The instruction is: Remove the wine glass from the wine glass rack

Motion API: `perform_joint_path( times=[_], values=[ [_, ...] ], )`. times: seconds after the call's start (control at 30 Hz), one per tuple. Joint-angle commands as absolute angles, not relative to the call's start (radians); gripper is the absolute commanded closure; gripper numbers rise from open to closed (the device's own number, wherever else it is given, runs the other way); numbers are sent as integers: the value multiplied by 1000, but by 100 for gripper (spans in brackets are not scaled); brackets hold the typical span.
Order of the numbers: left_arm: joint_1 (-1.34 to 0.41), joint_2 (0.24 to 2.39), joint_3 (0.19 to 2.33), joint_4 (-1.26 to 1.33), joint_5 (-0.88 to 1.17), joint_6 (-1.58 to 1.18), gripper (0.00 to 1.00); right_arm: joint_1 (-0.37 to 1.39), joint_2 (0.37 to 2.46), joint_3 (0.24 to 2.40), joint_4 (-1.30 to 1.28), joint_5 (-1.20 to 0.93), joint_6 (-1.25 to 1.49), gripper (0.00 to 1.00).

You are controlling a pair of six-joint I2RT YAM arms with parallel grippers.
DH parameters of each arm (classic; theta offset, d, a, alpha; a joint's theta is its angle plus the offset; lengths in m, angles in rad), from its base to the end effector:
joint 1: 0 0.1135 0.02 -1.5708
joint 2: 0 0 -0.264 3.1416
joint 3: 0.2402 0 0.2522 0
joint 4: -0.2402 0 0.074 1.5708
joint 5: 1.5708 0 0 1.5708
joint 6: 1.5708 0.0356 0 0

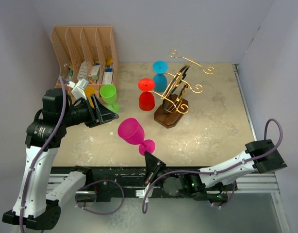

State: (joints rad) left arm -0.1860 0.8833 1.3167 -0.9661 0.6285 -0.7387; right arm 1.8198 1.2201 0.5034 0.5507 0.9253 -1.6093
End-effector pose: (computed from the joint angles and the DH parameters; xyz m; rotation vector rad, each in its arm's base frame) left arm 0.1319 -0.0461 0.4226 -0.2062 2.2171 -1.1947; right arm -0.0334 0.2469 0.2300 -1.6556 0.4328 -0.6418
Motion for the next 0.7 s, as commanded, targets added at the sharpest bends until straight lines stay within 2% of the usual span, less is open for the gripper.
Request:
perform_joint_path(
  times=[0.0,0.43,0.67],
  values=[
    [-189,854,1341,-989,670,-702,45,1826,1233,528,566,937,-1588,100],
    [-188,786,1221,-985,777,-689,49,1826,1292,562,565,922,-1576,100],
    [-189,780,1194,-1006,741,-654,49,1826,1305,578,586,920,-1582,100]
  ],
)
